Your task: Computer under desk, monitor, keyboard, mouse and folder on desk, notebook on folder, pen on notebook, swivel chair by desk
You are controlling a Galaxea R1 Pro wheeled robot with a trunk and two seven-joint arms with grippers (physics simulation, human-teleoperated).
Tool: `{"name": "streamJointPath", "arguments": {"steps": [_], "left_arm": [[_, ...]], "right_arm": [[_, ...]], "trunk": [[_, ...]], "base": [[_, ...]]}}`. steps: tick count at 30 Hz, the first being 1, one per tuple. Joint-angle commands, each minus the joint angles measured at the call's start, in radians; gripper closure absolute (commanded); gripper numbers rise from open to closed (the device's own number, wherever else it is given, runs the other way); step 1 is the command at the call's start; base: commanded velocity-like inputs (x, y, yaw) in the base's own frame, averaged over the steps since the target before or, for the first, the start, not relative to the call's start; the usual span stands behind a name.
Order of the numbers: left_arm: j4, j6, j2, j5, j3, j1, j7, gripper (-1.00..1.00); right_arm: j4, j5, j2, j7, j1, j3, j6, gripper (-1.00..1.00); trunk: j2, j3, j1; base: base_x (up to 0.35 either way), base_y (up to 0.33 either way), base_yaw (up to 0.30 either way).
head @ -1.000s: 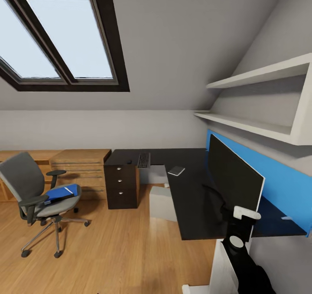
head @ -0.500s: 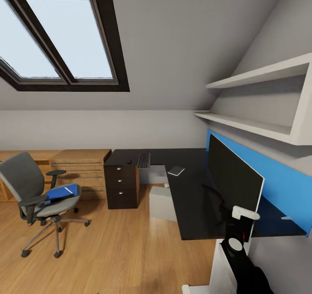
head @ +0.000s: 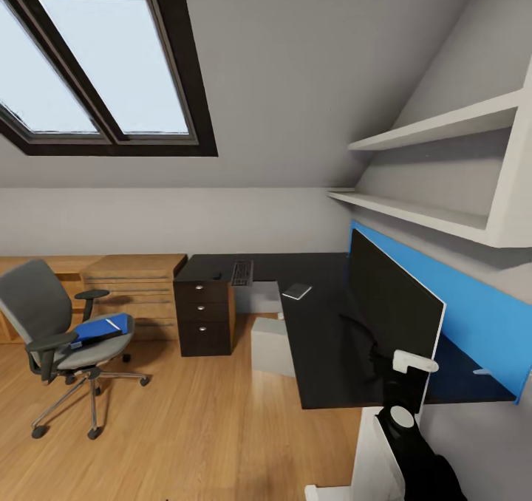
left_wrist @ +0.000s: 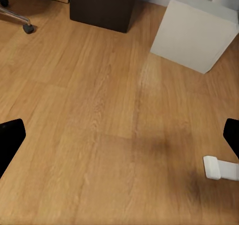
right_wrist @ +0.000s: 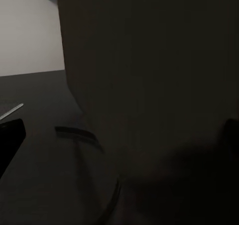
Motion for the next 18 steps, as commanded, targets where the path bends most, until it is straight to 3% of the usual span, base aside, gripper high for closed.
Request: {"name": "streamJointPath", "arguments": {"steps": [1, 5, 11, 18], "left_arm": [[0.001, -0.001, 0.000, 0.010, 0.003, -0.001, -0.010, -1.00], [0.001, -0.001, 0.000, 0.010, 0.003, -0.001, -0.010, -1.00], [0.001, -0.001, 0.000, 0.010, 0.003, -0.001, -0.010, -1.00], [0.001, -0.001, 0.000, 0.010, 0.003, -0.001, -0.010, -1.00]], "right_arm": [[0.001, 0.007, 0.000, -0.002, -0.001, -0.002, -0.001, -1.00], [0.001, 0.007, -0.001, 0.000, -0.001, -0.002, -0.001, -1.00], [0.001, 0.007, -0.001, 0.001, -0.001, -0.002, -0.001, -1.00], [0.002, 0.007, -0.001, 0.001, -0.001, -0.002, -0.001, -1.00]], "trunk": [[-0.001, -0.002, 0.000], [-0.001, -0.002, 0.000], [-0.001, -0.002, 0.000], [-0.001, -0.002, 0.000]], "base": [[0.000, -0.022, 0.000], [0.000, -0.050, 0.000], [0.000, -0.209, 0.000], [0.000, -0.039, 0.000]]}}
